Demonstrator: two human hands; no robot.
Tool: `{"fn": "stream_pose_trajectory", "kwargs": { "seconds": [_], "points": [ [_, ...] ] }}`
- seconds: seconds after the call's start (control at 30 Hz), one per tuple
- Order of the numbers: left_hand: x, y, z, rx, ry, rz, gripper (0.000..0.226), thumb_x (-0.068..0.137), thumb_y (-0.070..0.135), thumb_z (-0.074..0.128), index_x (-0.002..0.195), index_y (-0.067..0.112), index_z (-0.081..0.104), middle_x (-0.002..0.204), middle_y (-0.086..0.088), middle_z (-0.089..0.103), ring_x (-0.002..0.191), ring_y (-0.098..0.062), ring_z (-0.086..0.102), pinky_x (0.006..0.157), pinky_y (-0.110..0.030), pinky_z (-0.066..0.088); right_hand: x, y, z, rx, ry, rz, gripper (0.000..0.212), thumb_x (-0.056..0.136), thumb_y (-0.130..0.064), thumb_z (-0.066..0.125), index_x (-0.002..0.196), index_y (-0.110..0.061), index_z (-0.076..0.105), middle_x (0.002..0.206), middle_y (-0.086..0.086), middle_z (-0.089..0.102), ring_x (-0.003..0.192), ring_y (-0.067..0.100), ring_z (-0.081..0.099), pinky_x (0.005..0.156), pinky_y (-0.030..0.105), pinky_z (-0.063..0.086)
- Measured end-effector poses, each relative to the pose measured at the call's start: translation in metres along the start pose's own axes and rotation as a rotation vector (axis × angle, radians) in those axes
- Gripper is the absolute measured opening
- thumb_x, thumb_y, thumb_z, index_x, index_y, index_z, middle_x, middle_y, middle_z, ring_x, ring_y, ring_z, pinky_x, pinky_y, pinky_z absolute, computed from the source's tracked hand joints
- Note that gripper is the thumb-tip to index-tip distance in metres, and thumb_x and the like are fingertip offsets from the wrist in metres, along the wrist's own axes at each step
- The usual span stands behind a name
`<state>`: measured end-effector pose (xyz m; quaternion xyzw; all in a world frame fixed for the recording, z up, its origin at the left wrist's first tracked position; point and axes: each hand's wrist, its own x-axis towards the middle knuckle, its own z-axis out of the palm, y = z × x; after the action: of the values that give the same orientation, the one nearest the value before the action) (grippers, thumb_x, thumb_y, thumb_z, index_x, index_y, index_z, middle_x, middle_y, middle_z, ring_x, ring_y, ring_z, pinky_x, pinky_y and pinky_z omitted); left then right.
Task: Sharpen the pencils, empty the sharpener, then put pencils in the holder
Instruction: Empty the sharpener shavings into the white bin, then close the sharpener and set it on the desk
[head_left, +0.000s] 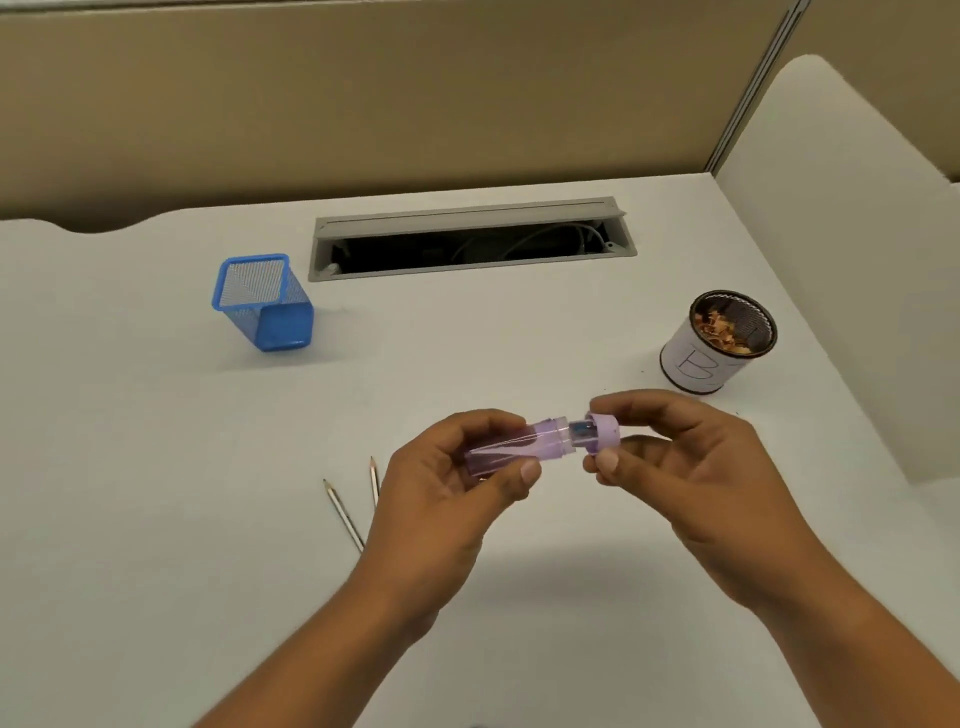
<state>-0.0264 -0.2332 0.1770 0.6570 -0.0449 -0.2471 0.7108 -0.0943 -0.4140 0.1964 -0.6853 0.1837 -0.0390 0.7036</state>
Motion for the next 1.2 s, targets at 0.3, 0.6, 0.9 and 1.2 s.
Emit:
{"fn": "stream_pose_trajectory", "kwargs": {
  "seconds": [0.3,0.6,0.9,1.2],
  "points": [
    [-0.045,-0.006,-0.079,0.088,-0.045,-0.024,0.026,0.075,0.003,0.078,0.098,0.014,0.074,0.092,0.0,0.078,0.084,-0.014,0.073,0.074,-0.02,0.055,-0.027,0.011,0.077,-0.214,-0.15,0.012,0.028,0.077,-0.008,0.078,0.099,-0.025,0.077,0.088,-0.005,0.077,0.07,0.013,0.067,0.063,0.02,0.052],
    [-0.069,0.003,-0.139,0.082,0.003,0.014,0.025,0.067,0.02,0.079,0.092,0.02,0.078,0.089,0.0,0.08,0.081,-0.015,0.075,0.072,-0.022,0.057,-0.036,0.009,0.144,-0.151,-0.175,0.01,0.027,0.067,-0.023,0.076,0.094,-0.018,0.077,0.078,0.007,0.077,0.063,0.015,0.067,0.062,0.02,0.054],
    [-0.082,0.009,-0.17,0.099,0.021,0.088,0.025,0.066,0.021,0.078,0.091,0.02,0.078,0.081,0.009,0.078,0.069,-0.005,0.07,0.064,-0.012,0.051,-0.034,0.001,0.178,-0.14,-0.227,0.002,0.028,0.061,-0.02,0.078,0.088,-0.014,0.078,0.07,0.007,0.076,0.059,0.013,0.066,0.06,0.019,0.053],
    [-0.083,-0.005,-0.182,0.118,0.077,0.095,0.024,0.067,0.026,0.077,0.091,0.027,0.077,0.088,0.009,0.079,0.077,-0.008,0.073,0.068,-0.017,0.054,-0.028,0.011,0.192,-0.18,-0.249,0.012,0.027,0.063,-0.021,0.078,0.089,-0.014,0.077,0.075,0.01,0.077,0.061,0.013,0.066,0.061,0.019,0.053]
  ]
}}
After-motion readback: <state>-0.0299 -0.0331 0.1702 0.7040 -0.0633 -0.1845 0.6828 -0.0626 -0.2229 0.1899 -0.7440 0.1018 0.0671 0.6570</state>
